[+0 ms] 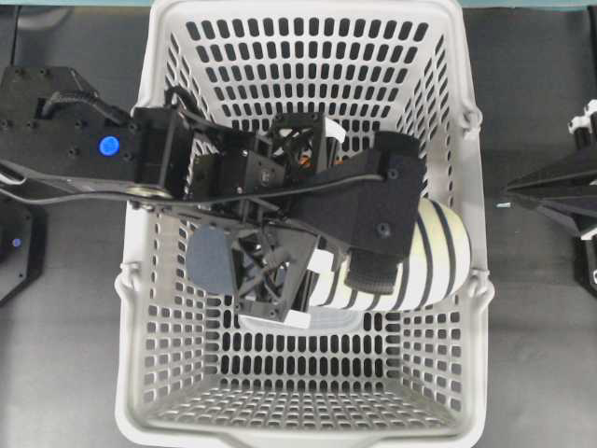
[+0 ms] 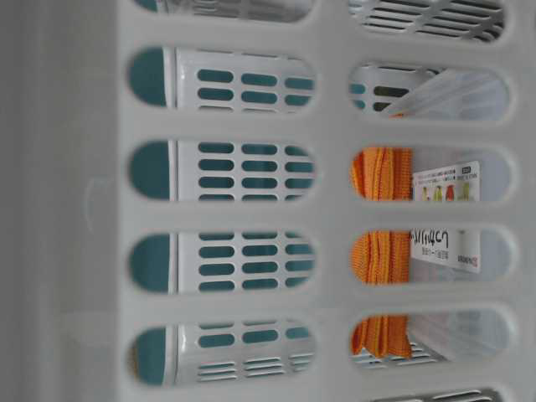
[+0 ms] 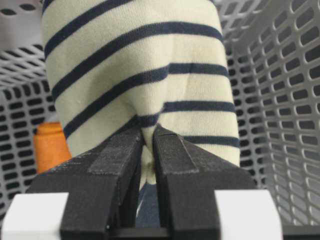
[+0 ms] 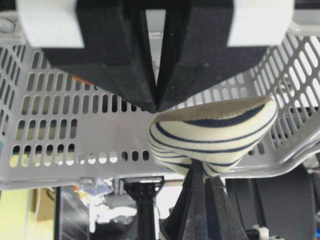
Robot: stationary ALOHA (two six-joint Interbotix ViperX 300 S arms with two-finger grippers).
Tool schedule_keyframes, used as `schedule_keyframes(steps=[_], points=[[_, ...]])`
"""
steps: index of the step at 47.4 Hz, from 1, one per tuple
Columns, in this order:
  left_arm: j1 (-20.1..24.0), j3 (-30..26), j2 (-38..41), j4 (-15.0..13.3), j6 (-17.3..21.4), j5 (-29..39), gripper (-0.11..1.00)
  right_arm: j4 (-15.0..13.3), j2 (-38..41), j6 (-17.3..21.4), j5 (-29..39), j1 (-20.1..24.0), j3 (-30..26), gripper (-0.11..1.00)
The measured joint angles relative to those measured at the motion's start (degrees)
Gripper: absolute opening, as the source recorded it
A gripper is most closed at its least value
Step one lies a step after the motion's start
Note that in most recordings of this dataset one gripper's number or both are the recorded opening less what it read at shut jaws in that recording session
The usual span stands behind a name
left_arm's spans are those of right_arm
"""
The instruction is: Pick up the slipper from the shopping basket with the left arm.
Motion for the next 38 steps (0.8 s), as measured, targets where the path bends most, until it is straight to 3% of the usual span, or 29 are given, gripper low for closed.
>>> schedule_keyframes(steps=[12,30,38], points=[[0.0,-1.4,0.5,0.1,-0.2,2.5,0.06,0.0,0.0,0.0,0.0,0.1,0.1,-0.01],[0.3,-10.2,4.7,0.0,-0.1,11.2,0.06,-0.1,0.0,0.0,0.0,0.0,0.3,-0.01],[0.3,-11.6,5.4,0.0,-0.1,12.7,0.06,0.0,-0.1,0.0,0.0,0.0,0.4,-0.01]])
